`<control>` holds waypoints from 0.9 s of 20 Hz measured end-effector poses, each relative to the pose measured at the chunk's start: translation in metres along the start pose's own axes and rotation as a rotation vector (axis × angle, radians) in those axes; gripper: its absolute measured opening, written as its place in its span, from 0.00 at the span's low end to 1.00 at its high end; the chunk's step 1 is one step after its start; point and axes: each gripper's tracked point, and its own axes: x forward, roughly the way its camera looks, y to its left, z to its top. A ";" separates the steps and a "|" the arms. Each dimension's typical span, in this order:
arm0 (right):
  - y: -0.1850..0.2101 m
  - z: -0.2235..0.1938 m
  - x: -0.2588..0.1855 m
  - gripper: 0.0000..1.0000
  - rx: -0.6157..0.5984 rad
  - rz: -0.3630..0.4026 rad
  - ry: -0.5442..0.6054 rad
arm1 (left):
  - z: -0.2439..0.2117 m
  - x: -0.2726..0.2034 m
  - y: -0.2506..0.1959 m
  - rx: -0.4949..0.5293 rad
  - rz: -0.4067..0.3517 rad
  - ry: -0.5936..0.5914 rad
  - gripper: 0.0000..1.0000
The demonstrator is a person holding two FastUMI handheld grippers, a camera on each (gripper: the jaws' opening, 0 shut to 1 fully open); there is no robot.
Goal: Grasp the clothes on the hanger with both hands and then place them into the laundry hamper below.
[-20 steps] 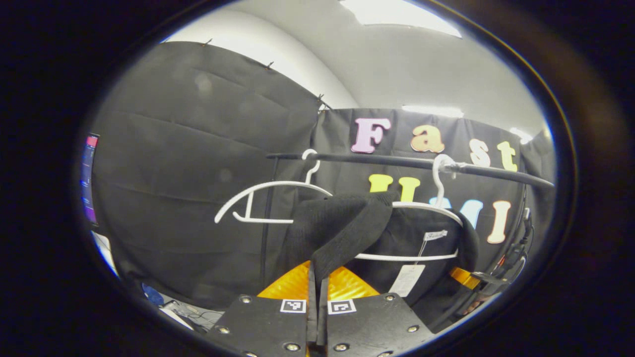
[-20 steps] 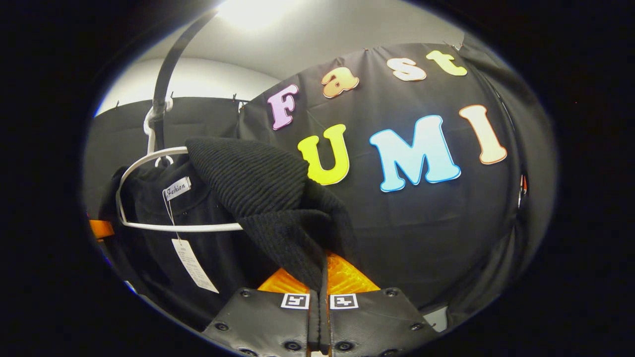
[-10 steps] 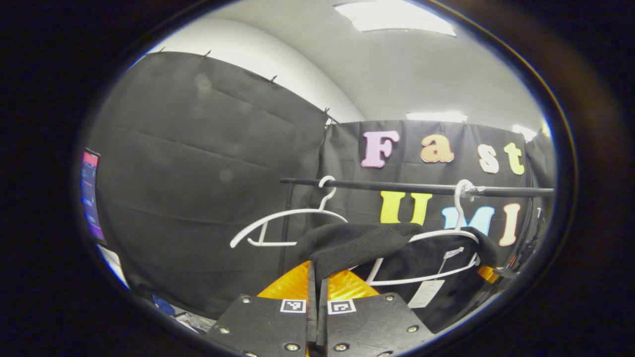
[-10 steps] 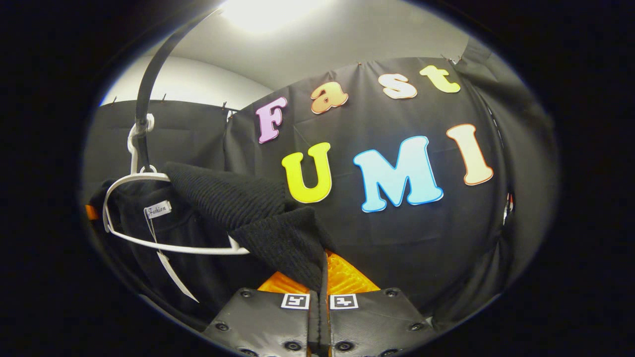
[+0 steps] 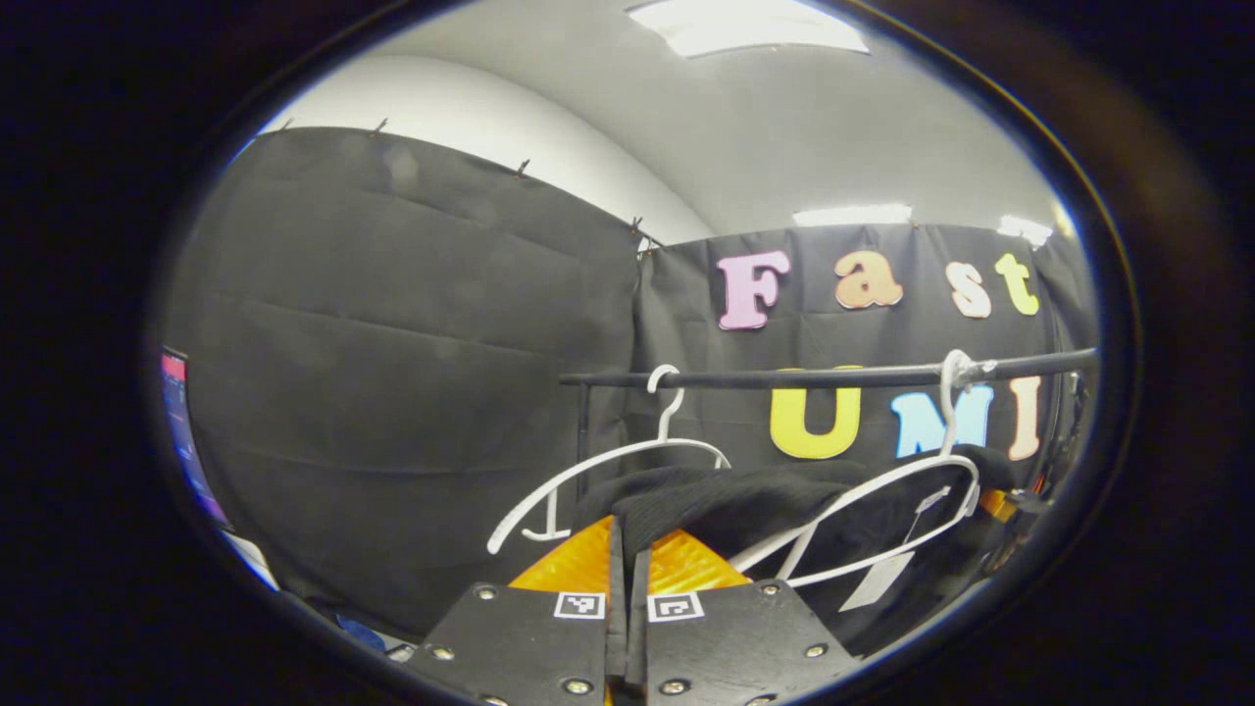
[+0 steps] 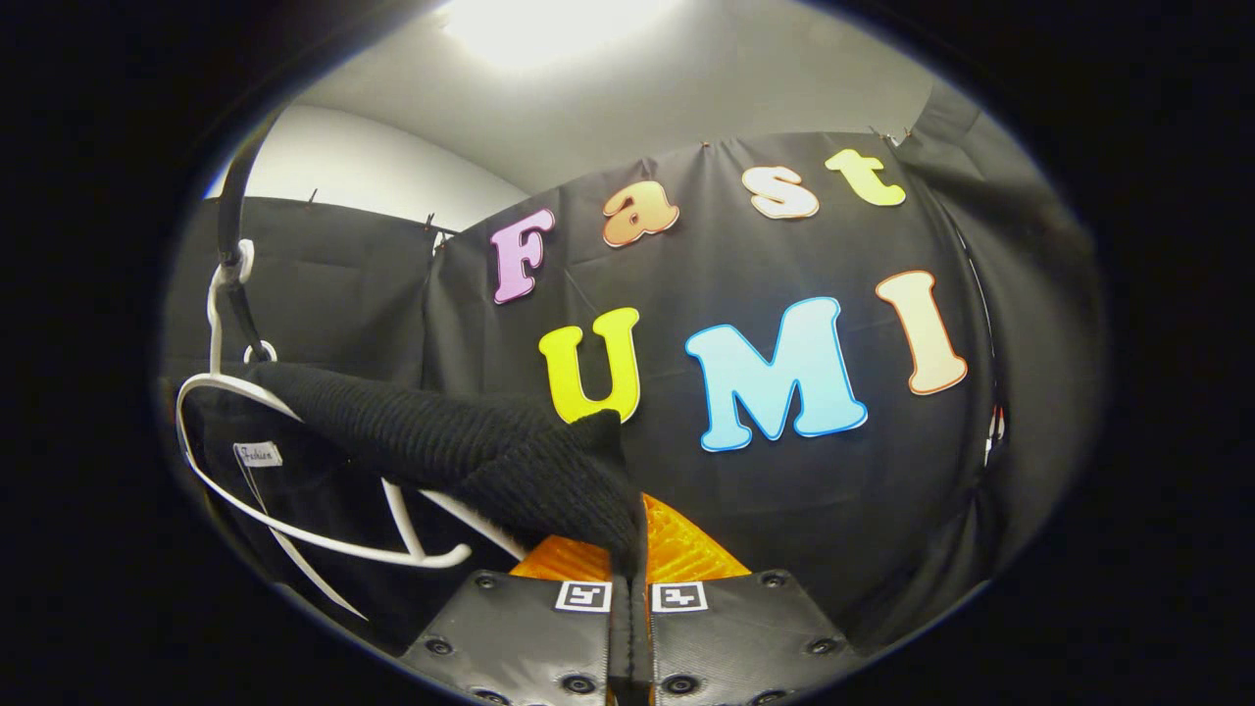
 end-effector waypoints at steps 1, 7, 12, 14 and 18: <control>0.001 -0.001 0.004 0.01 0.011 -0.001 0.001 | 0.002 0.002 0.000 -0.002 -0.008 -0.001 0.01; -0.004 -0.027 0.019 0.01 0.010 -0.010 0.061 | -0.027 0.025 0.013 -0.051 -0.019 0.070 0.01; -0.013 -0.066 0.017 0.00 0.031 -0.018 0.152 | -0.069 0.028 0.009 -0.081 -0.028 0.150 0.01; -0.013 -0.081 0.012 0.01 0.062 -0.017 0.187 | -0.084 0.017 0.013 -0.072 -0.027 0.178 0.01; -0.024 -0.101 -0.007 0.00 0.074 -0.040 0.239 | -0.103 -0.004 0.004 -0.102 -0.039 0.223 0.00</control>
